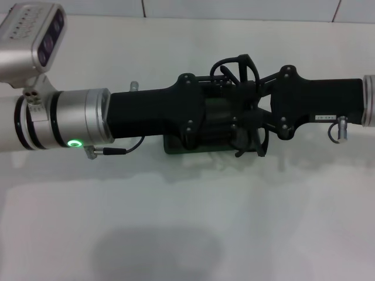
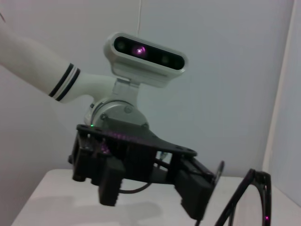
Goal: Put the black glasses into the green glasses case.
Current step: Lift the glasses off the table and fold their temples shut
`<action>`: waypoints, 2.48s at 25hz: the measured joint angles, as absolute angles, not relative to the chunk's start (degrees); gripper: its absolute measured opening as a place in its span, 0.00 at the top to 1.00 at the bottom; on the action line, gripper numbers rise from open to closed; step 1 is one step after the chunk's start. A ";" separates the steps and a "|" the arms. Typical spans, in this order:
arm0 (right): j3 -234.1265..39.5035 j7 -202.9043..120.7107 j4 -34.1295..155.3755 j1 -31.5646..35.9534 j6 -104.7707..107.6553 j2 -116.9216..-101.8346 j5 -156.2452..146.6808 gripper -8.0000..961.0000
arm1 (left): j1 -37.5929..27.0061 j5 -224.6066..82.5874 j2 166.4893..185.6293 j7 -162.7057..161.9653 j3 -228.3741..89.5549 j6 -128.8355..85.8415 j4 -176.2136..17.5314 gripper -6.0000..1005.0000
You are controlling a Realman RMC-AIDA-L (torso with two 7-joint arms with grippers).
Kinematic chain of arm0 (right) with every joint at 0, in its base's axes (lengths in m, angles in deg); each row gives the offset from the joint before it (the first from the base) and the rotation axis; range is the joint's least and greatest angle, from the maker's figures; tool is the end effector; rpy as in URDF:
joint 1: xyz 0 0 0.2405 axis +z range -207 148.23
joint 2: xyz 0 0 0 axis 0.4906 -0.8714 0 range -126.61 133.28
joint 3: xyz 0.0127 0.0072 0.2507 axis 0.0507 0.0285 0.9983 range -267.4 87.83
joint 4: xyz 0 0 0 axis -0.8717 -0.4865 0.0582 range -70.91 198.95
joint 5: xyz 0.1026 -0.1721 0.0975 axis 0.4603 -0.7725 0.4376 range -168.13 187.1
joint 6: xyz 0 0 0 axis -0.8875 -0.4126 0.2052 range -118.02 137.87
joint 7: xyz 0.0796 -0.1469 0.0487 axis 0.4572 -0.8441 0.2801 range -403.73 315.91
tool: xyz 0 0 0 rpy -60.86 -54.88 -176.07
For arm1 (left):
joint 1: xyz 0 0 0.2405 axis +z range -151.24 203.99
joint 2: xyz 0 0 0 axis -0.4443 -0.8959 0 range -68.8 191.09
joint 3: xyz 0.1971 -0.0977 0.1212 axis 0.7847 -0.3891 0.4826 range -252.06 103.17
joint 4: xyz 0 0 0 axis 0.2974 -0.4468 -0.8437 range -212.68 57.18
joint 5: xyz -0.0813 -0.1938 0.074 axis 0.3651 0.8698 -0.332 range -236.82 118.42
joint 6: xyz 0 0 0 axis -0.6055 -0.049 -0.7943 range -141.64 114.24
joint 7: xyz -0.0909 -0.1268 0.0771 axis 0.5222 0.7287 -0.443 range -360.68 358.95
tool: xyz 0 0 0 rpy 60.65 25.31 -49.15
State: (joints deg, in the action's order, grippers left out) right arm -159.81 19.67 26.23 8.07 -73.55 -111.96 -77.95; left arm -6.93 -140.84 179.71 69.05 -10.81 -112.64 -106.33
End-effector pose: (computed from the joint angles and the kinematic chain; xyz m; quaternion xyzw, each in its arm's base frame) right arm 0.1530 0.3747 -0.0456 -0.9577 -0.0417 0.2704 0.0894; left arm -0.1629 0.3215 -0.0448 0.9033 0.0976 0.4178 0.0017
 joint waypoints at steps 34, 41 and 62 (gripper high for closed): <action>-158.79 17.28 22.10 5.90 -68.02 -112.15 -79.74 0.88 | -1.82 -141.25 179.10 66.73 -21.08 -112.75 -106.10 0.44; -174.57 23.47 6.79 3.64 -55.17 -112.56 -88.69 0.88 | 1.62 -138.68 180.80 61.90 -39.65 -106.89 -102.39 0.44; -207.06 31.41 -4.13 -0.29 -17.80 -112.85 -106.92 0.88 | -1.49 -139.82 179.89 64.26 -40.56 -97.39 -101.82 0.44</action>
